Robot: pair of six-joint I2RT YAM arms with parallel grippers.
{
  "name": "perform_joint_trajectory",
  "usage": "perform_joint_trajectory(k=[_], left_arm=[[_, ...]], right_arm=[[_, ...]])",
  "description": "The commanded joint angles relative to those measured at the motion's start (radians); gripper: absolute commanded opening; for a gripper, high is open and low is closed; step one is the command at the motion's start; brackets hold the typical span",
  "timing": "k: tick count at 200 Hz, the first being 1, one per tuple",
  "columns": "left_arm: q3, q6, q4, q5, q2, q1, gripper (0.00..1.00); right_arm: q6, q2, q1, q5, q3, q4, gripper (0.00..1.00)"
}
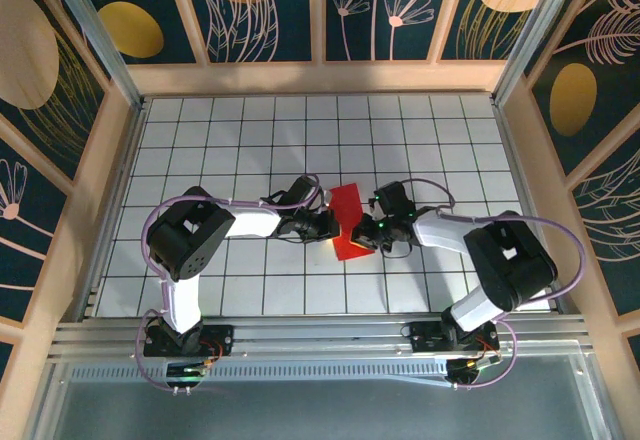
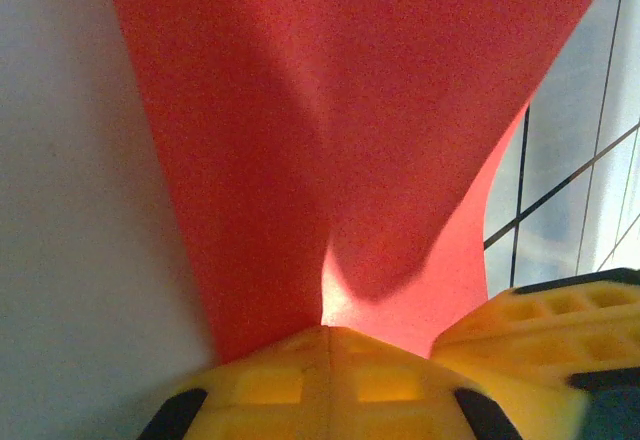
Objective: Fold a paper plane with a square sheet of paper (fold left side to right side)
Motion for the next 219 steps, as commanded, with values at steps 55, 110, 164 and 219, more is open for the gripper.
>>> perform_joint_trajectory(k=[55, 110, 164, 219], left_arm=[[0.073, -0.017, -0.031, 0.01, -0.002, 0.013, 0.0], [0.09, -0.026, 0.004, 0.007, 0.034, 0.036, 0.0], [0.046, -0.018, 0.011, -0.017, 0.025, 0.04, 0.0], [0.017, -0.027, 0.05, -0.033, 0.037, 0.048, 0.0]], right_arm=[[-0.013, 0.062, 0.015, 0.069, -0.022, -0.064, 0.0], [-0.018, 0.065, 0.015, 0.089, -0.024, -0.084, 0.0], [-0.024, 0.068, 0.016, 0.099, -0.02, -0.107, 0.0], [-0.038, 0.084, 0.015, 0.099, -0.011, -0.126, 0.0]])
